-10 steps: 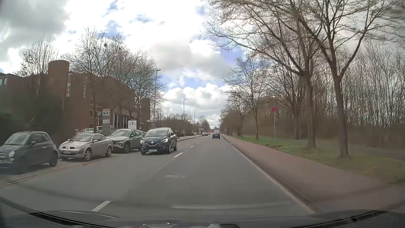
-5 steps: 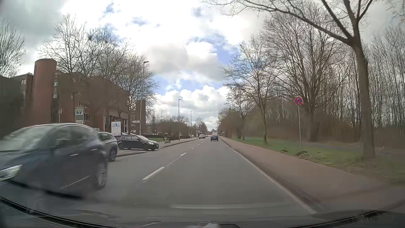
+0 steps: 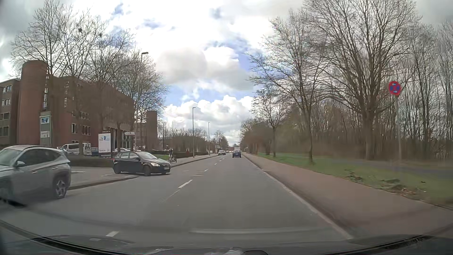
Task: Follow the waypoints while adhering to traffic rules and regulations
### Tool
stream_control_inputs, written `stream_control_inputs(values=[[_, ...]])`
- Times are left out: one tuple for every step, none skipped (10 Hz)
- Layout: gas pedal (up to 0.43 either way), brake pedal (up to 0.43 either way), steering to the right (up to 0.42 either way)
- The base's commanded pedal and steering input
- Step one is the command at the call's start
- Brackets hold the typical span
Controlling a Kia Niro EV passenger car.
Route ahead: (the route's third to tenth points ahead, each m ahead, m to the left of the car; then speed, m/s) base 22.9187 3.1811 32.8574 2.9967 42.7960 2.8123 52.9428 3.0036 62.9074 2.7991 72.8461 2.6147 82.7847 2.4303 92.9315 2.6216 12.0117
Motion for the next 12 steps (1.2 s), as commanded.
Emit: stream_control_inputs(values=[[0.150, 0.000, 0.007], [0.150, 0.000, 0.007], [0.150, 0.000, 0.007], [0.150, 0.000, 0.006], [0.150, 0.000, 0.004], [0.150, 0.000, -0.001], [0.150, 0.000, -0.004], [0.150, 0.000, -0.006], [0.157, 0.000, -0.007], [0.169, 0.000, -0.007], [0.169, 0.000, -0.006], [0.169, 0.000, -0.006]])
